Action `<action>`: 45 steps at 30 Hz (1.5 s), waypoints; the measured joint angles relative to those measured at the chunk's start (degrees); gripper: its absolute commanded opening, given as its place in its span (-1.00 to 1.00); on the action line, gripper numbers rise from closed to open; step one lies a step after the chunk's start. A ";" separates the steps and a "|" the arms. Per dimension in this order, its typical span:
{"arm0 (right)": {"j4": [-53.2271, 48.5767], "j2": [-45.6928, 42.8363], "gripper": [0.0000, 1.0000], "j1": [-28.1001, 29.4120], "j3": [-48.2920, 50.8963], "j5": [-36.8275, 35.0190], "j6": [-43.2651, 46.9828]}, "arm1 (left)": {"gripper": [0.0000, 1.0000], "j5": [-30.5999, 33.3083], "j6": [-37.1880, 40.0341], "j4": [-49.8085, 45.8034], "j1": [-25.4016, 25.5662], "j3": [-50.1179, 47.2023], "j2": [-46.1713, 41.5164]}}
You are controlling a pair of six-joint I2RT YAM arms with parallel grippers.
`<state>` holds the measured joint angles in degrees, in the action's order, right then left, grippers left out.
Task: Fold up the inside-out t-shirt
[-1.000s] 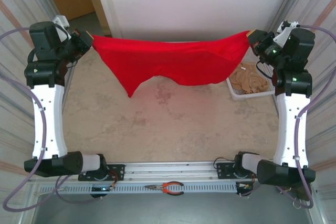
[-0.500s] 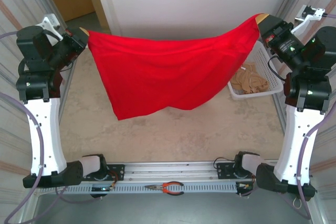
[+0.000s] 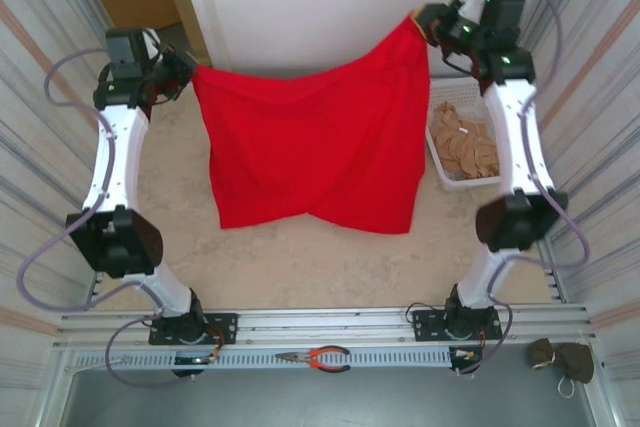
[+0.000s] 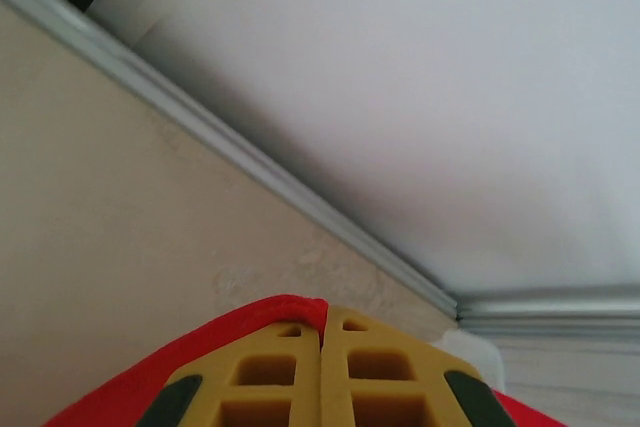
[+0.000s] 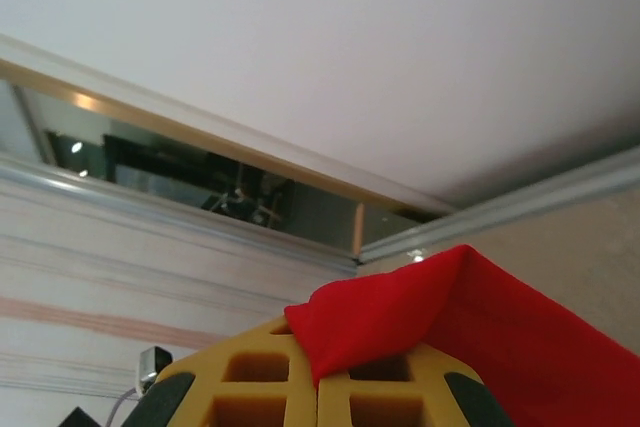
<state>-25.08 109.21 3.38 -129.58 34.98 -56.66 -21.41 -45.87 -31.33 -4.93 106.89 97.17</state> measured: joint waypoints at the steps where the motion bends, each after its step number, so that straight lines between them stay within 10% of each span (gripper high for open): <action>1: -0.31 5.79 -1.00 0.94 -8.96 0.31 -0.33 | -1.00 0.00 -0.37 -0.68 0.00 4.07 1.66; 4: 2.36 18.62 -1.00 2.64 -30.10 1.60 -5.27 | -1.00 0.44 -0.74 -1.51 0.00 14.64 3.37; 7: 9.25 18.10 -1.00 2.47 -28.24 3.10 -10.71 | -1.00 0.52 -0.72 -1.38 0.00 21.40 0.59; 12: 14.84 7.63 -1.00 1.51 -10.08 4.11 -10.86 | -1.00 0.02 -0.72 1.18 0.00 13.62 -13.35; 19: 23.91 -10.10 -1.00 3.06 31.85 4.07 -5.75 | -1.00 -1.51 -0.74 7.39 3.26 -24.59 -34.27; 28: 16.76 -7.63 -1.00 2.54 63.41 -1.31 7.58 | -1.00 9.79 -6.01 9.44 35.21 -71.08 -46.29; 37: 6.75 -9.57 -0.99 2.25 62.31 -8.96 18.47 | -1.00 25.42 -14.53 17.92 67.10 -76.91 -39.85; 38: 5.27 -9.70 -0.52 2.23 61.55 -9.97 19.39 | -0.97 26.36 -15.06 18.91 69.44 -76.72 -38.03; 41: 1.97 -9.73 0.24 2.10 59.01 -12.09 21.70 | -0.02 27.02 -15.37 20.55 73.18 -75.10 -32.98; 45: -0.79 -11.58 0.46 1.90 57.46 -14.60 23.91 | 0.69 27.10 -14.36 20.33 75.41 -71.54 -30.71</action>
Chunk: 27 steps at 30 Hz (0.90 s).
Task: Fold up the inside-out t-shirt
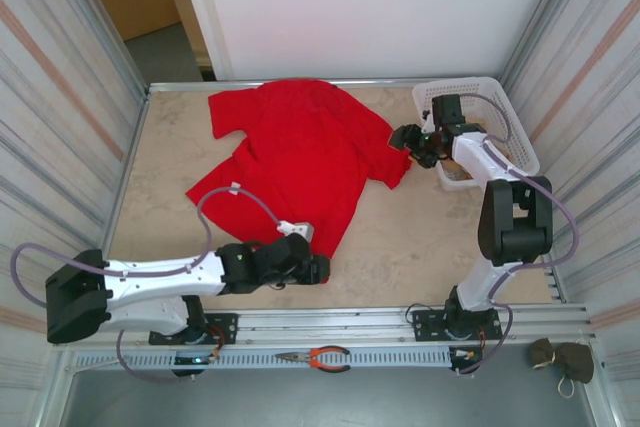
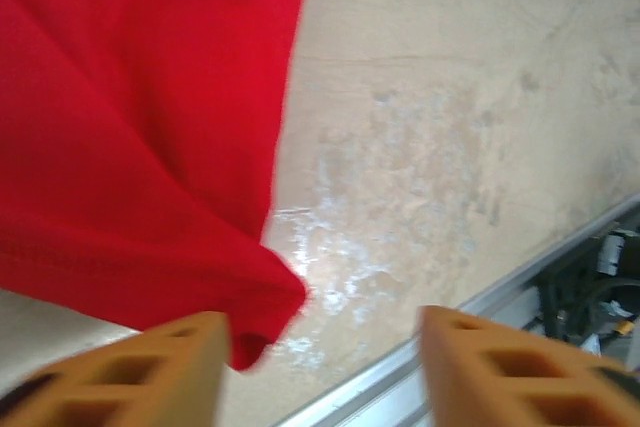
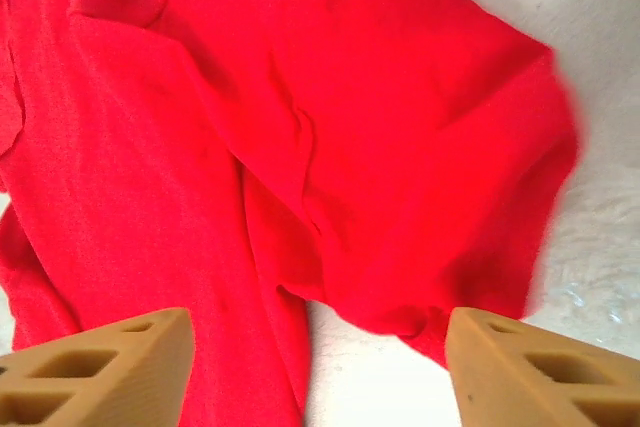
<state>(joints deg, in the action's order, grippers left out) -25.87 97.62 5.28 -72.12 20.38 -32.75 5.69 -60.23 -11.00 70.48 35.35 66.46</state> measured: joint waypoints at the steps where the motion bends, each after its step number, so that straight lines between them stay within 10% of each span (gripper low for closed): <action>1: -0.85 -1.16 0.45 0.00 0.00 -0.76 0.31 | 0.78 0.15 0.24 -0.57 0.13 0.94 -0.46; 6: -2.01 -8.68 0.31 1.92 0.00 -2.89 0.44 | 0.89 0.31 2.80 -4.33 -5.49 3.39 -7.50; 16: 3.87 2.78 -0.21 8.63 -1.07 -3.85 -4.07 | 0.89 -14.45 11.89 -3.30 -50.01 3.91 -3.26; 27: 4.57 19.61 -0.30 8.59 -8.46 -4.68 -11.41 | 0.81 -23.71 13.46 5.60 -59.06 6.64 21.66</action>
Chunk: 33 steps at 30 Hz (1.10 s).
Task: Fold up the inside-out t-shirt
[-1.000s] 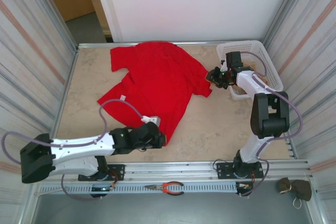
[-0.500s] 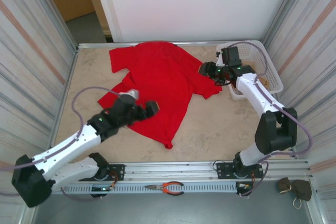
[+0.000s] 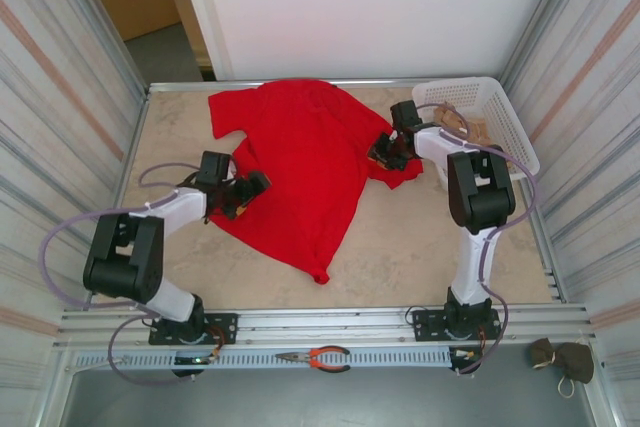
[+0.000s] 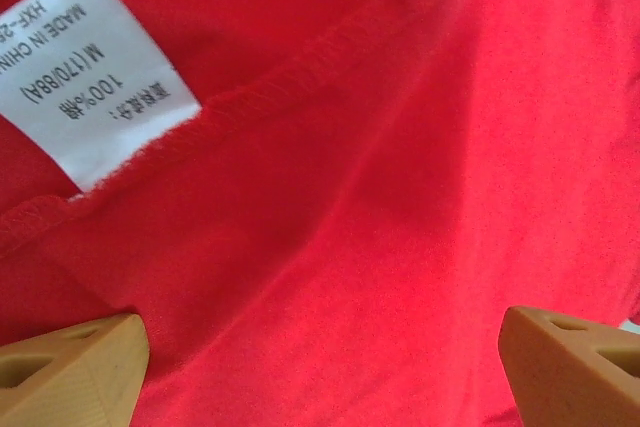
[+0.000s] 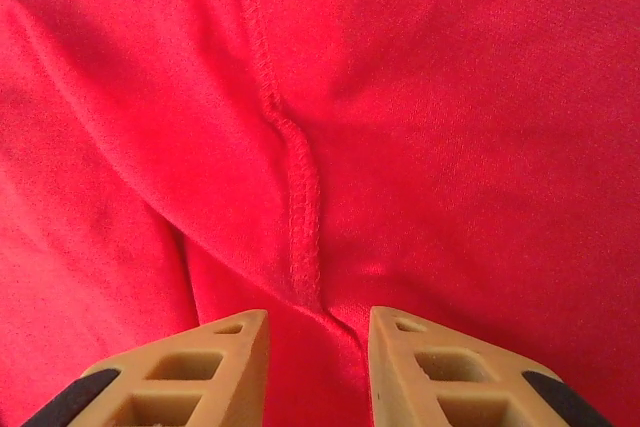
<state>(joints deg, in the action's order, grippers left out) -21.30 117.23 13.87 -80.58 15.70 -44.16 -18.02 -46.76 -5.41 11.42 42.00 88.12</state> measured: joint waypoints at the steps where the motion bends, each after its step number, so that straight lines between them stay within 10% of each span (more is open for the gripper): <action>1: -0.20 0.76 -0.26 -0.07 -0.66 -0.17 -0.68 | 0.80 -0.50 -0.39 0.50 -0.46 0.00 0.37; 19: -9.05 15.89 -0.11 -2.01 -24.41 -0.55 -3.43 | 0.79 -2.08 -17.29 9.77 -2.01 -21.31 -20.31; 33: -13.53 28.65 -0.05 -3.41 -46.64 5.90 2.60 | 0.82 10.67 -35.41 -6.36 22.80 -30.47 -48.22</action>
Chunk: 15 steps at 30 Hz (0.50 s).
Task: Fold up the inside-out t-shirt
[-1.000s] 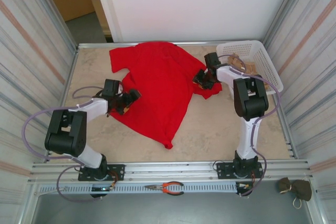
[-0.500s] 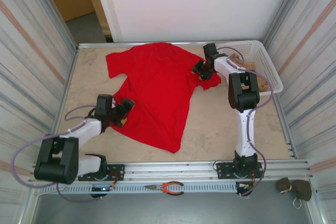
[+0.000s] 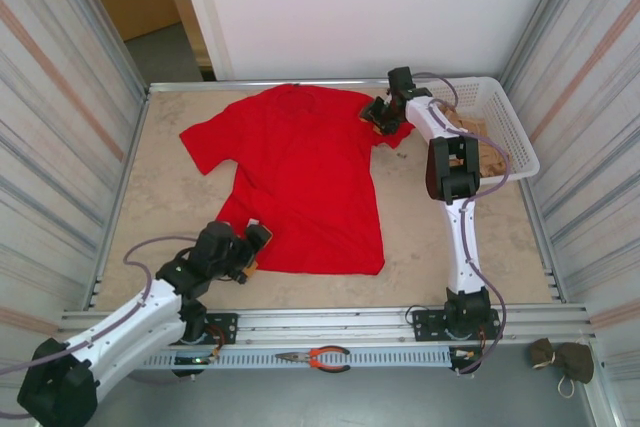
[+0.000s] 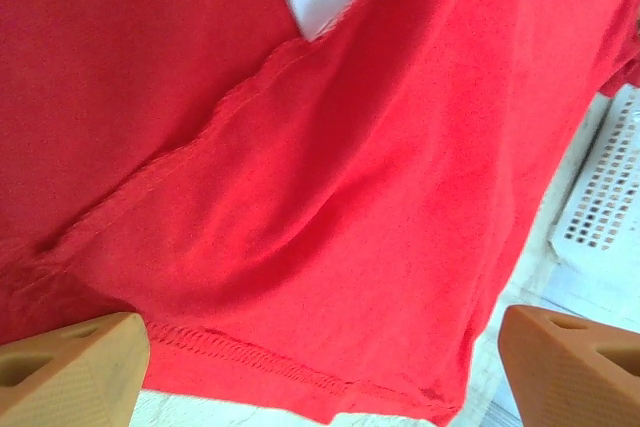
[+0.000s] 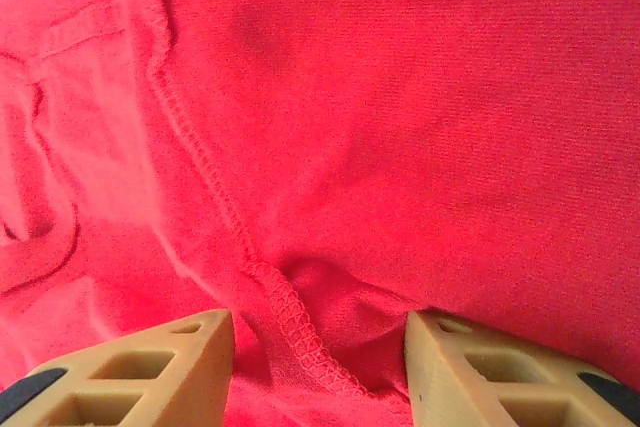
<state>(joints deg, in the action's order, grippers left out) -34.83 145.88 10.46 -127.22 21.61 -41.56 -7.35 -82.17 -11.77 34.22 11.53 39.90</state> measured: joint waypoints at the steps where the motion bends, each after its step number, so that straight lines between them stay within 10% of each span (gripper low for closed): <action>1: 0.00 -0.11 -0.05 0.00 -0.04 0.92 0.79 | 0.83 0.44 0.39 -0.96 0.04 0.72 0.63; 8: 0.20 -11.72 -0.03 2.34 9.77 3.74 5.79 | 0.86 3.19 14.01 -8.37 -0.44 15.32 11.02; 15: 4.63 -43.21 0.09 7.82 40.63 1.53 6.75 | 0.86 4.52 33.75 -15.82 -1.51 31.95 22.32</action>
<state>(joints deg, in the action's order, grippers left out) -30.20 102.67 18.28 -86.59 23.14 -34.81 -2.83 -48.42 -27.59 32.71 43.48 62.22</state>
